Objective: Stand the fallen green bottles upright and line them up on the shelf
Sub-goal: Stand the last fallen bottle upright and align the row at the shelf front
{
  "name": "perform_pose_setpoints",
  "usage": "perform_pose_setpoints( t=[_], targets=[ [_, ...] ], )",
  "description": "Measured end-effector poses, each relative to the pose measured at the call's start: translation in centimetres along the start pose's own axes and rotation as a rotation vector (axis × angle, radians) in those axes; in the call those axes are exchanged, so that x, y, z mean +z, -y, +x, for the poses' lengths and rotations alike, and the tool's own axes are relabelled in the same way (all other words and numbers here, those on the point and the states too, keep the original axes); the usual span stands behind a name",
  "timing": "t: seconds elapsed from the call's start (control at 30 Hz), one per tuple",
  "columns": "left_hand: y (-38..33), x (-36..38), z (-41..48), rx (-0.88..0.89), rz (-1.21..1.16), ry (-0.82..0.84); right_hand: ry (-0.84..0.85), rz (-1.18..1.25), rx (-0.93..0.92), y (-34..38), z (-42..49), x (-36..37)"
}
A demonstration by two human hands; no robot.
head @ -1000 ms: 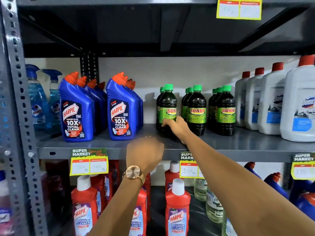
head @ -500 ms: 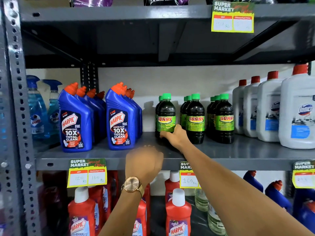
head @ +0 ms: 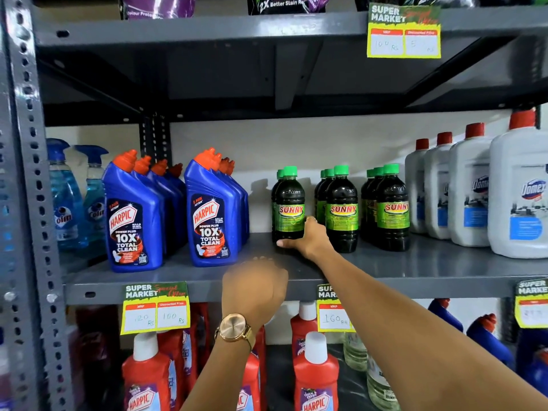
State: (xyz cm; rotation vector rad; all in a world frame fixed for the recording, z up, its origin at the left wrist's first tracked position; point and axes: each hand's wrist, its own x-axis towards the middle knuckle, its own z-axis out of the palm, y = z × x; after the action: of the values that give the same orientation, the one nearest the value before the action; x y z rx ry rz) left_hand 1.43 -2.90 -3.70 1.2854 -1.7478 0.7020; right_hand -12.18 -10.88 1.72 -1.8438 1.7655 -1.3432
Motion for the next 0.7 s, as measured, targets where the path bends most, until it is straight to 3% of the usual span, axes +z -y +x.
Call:
perform_pose_setpoints(
  t=[0.7],
  targets=[
    [-0.29, -0.33, 0.01, -0.035, 0.004, 0.06, 0.08, 0.074, -0.018, 0.04, 0.1, 0.05]
  ],
)
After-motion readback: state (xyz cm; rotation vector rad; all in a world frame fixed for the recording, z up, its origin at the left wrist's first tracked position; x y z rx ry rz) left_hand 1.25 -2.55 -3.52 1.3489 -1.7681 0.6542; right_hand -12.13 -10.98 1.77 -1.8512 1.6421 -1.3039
